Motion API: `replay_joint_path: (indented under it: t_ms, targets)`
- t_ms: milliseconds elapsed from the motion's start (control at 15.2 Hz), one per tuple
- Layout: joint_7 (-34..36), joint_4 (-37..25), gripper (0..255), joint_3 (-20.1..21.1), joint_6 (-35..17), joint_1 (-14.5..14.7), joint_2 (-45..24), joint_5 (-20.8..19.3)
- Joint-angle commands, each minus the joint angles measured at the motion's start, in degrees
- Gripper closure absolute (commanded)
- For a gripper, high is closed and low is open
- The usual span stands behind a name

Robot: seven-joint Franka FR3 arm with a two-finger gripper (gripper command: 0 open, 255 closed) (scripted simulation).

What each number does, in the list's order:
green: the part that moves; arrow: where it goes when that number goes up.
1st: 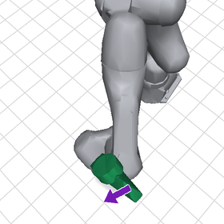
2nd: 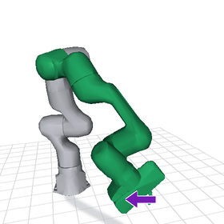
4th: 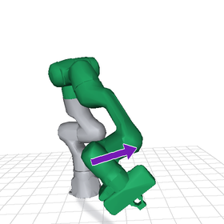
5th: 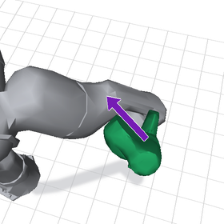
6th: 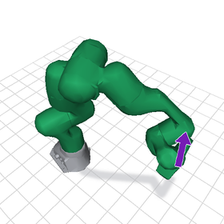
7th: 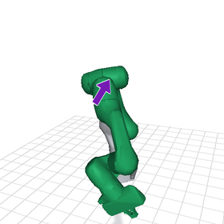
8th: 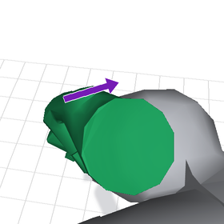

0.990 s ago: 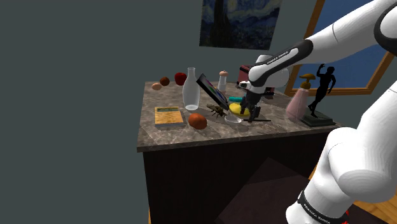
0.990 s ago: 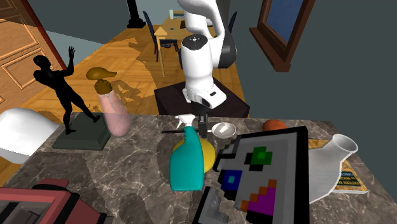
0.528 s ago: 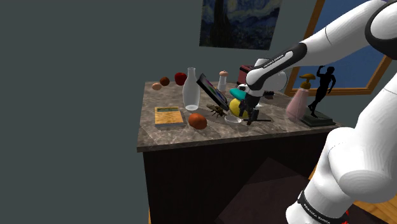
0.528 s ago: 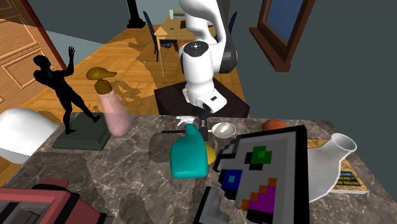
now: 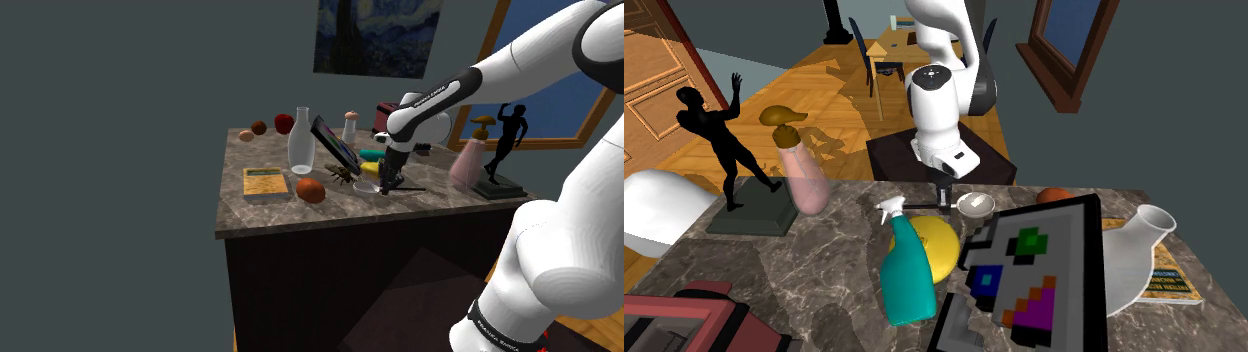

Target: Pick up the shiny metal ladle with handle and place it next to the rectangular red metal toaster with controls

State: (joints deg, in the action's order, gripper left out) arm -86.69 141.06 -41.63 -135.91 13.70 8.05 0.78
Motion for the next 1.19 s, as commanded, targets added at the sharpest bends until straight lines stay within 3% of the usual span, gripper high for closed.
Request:
replay_joint_path:
  t_ms: [0, 330, 1122]
  targets:
    - [0.00, 0.01, 255, -0.02, 0.02, -0.01, -0.04, 0.01]
    - [-0.01, 0.10, 255, -0.02, -0.06, -0.02, -0.02, -0.01]
    - [4.75, -4.22, 255, 2.59, 9.97, -1.66, 7.03, -5.23]
